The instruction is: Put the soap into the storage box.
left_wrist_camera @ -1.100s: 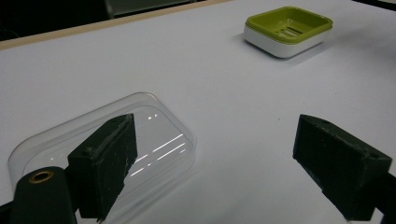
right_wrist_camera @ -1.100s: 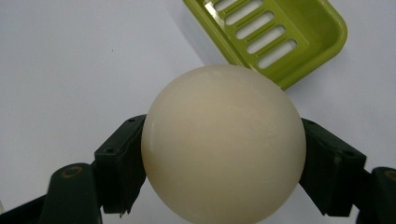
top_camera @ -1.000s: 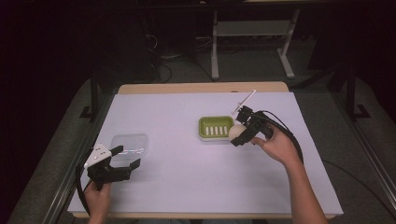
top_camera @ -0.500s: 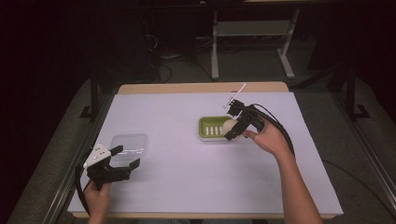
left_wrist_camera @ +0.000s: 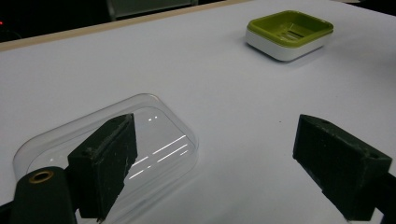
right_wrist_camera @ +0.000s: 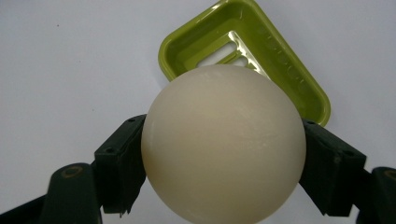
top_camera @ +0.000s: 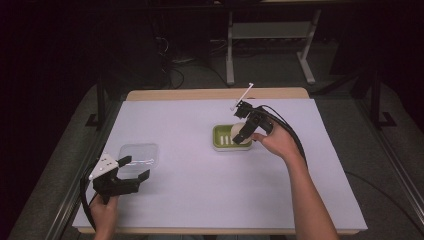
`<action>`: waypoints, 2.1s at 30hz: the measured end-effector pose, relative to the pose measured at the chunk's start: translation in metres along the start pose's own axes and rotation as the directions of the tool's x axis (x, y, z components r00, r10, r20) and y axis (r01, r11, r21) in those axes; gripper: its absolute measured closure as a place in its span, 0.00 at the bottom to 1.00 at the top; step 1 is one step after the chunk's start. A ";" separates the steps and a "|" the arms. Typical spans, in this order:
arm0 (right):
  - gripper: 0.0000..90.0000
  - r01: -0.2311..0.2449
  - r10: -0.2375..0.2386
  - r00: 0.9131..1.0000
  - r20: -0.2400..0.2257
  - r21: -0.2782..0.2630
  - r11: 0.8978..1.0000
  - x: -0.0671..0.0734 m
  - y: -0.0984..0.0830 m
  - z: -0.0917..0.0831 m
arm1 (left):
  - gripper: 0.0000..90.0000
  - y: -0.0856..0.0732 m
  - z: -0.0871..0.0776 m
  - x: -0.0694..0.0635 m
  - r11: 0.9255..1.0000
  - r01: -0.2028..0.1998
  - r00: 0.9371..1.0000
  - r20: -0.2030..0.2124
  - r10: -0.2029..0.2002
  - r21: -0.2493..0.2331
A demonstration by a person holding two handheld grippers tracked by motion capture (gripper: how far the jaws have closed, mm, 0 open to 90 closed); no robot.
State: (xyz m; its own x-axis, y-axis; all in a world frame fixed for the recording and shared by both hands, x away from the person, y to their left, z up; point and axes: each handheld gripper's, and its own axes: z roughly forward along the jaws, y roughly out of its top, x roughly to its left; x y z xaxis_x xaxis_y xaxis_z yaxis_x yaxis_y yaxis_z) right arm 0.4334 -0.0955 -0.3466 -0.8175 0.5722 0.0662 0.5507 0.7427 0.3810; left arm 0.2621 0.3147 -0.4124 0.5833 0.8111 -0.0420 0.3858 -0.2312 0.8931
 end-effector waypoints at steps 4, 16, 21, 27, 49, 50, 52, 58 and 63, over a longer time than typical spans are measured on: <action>0.26 -0.014 0.014 1.000 0.001 0.000 1.000 -0.002 0.006 0.004 | 0.14 0.000 0.000 0.000 1.000 0.000 1.000 0.000 0.000 -0.001; 0.26 -0.040 0.040 0.999 0.003 0.012 0.999 -0.009 0.016 0.023 | 0.14 0.000 0.000 0.000 1.000 0.000 1.000 0.001 0.000 -0.002; 0.26 -0.051 0.051 0.999 0.001 0.015 0.999 -0.012 0.018 0.030 | 0.14 0.000 0.000 0.000 1.000 0.003 1.000 0.001 -0.003 -0.001; 0.26 -0.059 0.058 0.998 0.011 0.012 0.998 -0.013 0.021 0.036 | 0.14 0.000 0.000 0.000 1.000 0.002 1.000 0.002 -0.002 -0.001; 0.26 -0.083 0.083 0.997 0.009 0.027 0.996 -0.015 0.027 0.053 | 0.14 0.000 0.000 0.000 1.000 0.003 1.000 0.002 -0.003 -0.001; 0.26 -0.083 0.083 0.996 0.008 0.028 0.996 -0.015 0.027 0.053 | 0.14 0.000 0.001 0.000 1.000 0.003 1.000 0.002 -0.003 -0.001; 0.26 -0.091 0.091 0.996 0.009 0.031 0.995 -0.015 0.027 0.053 | 0.14 0.000 0.001 0.000 1.000 0.002 1.000 0.003 -0.002 0.001; 0.26 -0.102 0.102 0.995 0.016 0.032 0.994 -0.016 0.028 0.055 | 0.14 0.000 0.001 0.000 1.000 0.001 1.000 0.002 -0.001 0.003; 0.26 -0.111 0.110 0.994 0.014 0.037 0.993 -0.015 0.029 0.058 | 0.14 0.000 0.001 0.000 1.000 0.001 1.000 0.003 -0.001 0.001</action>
State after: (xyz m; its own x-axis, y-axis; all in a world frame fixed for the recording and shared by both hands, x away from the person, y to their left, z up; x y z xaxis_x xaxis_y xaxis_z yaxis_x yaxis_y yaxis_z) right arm 0.4716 -0.0629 -0.3905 -0.7492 0.6555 0.0948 0.6437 0.6869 0.3373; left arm 0.2623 0.3143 -0.4128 0.5852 0.8097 -0.0443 0.3872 -0.2309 0.8926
